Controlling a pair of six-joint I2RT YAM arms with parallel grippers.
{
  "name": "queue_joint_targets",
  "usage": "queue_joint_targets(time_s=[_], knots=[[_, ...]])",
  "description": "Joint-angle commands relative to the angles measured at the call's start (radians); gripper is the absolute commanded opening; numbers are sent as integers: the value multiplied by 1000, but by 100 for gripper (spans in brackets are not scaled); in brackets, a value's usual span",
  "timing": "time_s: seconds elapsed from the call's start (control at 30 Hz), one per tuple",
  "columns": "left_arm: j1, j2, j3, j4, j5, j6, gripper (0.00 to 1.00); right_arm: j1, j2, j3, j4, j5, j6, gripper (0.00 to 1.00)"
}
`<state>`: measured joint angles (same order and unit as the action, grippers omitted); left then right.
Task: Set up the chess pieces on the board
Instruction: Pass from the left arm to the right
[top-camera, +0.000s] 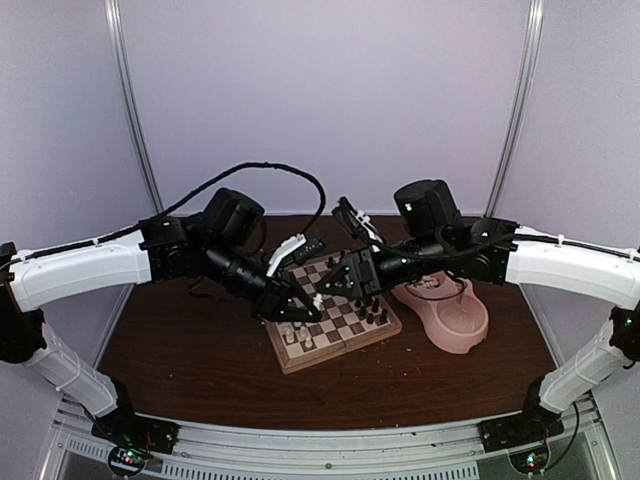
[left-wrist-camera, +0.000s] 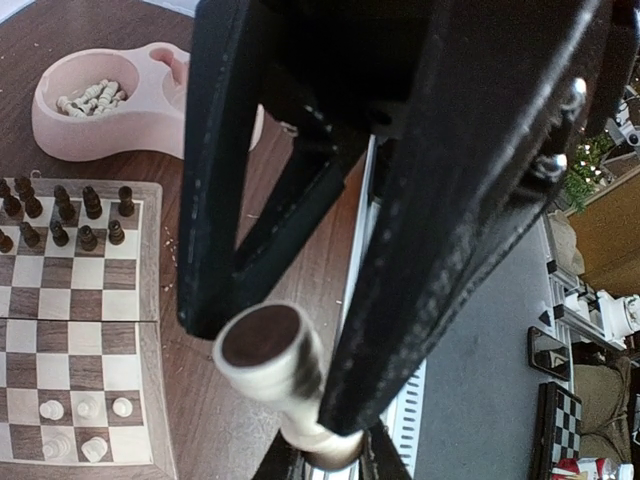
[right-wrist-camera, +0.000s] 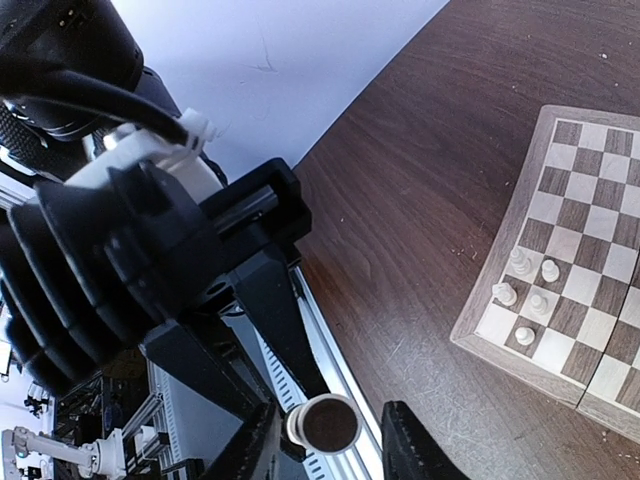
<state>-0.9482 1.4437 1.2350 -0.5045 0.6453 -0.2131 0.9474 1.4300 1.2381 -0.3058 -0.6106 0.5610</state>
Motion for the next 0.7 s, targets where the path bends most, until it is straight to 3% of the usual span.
queue_joint_targets(time_s=[0.0, 0.1, 0.23, 0.33, 0.47, 0.67], knots=[[3, 6, 38, -16, 4, 23, 0, -4, 19, 36, -5, -37, 16, 35], [3, 10, 45, -25, 4, 29, 0, -4, 22, 38, 3, -43, 21, 31], [4, 12, 47, -32, 3, 36, 0, -4, 23, 41, 14, -47, 26, 15], [4, 3, 35, -28, -17, 34, 3, -5, 12, 33, 23, -23, 23, 12], [10, -57, -52, 115, -62, -42, 14, -7, -16, 10, 42, 48, 21, 7], [43, -170, -234, 410, -89, -242, 45, -9, -72, -70, 217, 123, 73, 7]])
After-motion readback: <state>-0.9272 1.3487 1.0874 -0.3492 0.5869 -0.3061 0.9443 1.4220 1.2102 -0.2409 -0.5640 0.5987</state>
